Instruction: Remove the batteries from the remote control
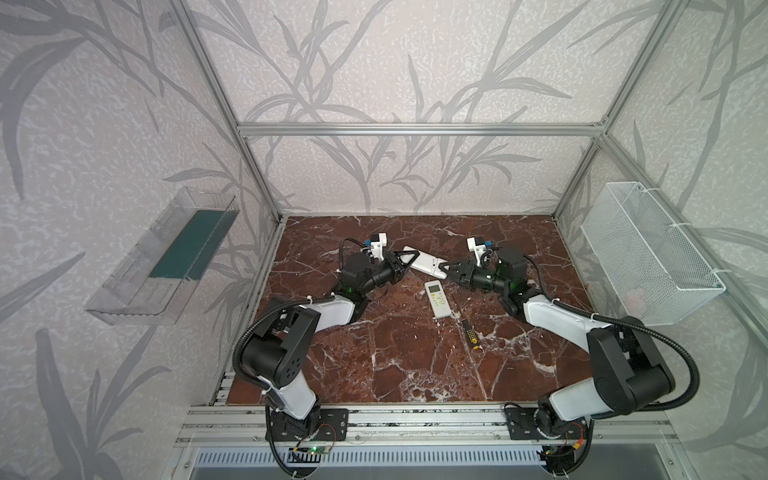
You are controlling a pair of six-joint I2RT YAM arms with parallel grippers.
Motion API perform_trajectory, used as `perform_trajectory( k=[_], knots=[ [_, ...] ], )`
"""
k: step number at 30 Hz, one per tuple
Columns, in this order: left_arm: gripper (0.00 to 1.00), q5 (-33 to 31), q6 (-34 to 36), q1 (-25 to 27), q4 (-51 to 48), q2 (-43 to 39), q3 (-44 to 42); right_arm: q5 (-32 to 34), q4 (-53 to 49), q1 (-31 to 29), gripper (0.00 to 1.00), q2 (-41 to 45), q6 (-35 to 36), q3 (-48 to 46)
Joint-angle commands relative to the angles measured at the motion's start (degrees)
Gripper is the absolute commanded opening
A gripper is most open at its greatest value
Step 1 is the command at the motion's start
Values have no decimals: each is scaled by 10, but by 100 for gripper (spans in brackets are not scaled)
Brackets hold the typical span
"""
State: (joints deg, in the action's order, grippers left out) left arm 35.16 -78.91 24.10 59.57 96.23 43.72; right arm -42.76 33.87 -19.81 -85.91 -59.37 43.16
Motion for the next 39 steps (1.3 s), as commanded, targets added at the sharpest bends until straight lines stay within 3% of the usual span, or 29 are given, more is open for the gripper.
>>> perform_trajectory(
  k=[1, 9, 25, 39],
  knots=[
    [0, -12, -35, -3, 63, -12, 19, -12, 25, 2, 36, -3, -18, -3],
    [0, -12, -24, -3, 43, -31, 16, -11, 23, 2, 28, 8, -16, 3],
    [0, -12, 2, -8, 23, -30, 6, -6, -68, 16, 22, 57, 31, 18],
    [0, -9, -34, -12, 60, -29, 11, -27, -67, 22, 24, 65, 34, 17]
  ],
)
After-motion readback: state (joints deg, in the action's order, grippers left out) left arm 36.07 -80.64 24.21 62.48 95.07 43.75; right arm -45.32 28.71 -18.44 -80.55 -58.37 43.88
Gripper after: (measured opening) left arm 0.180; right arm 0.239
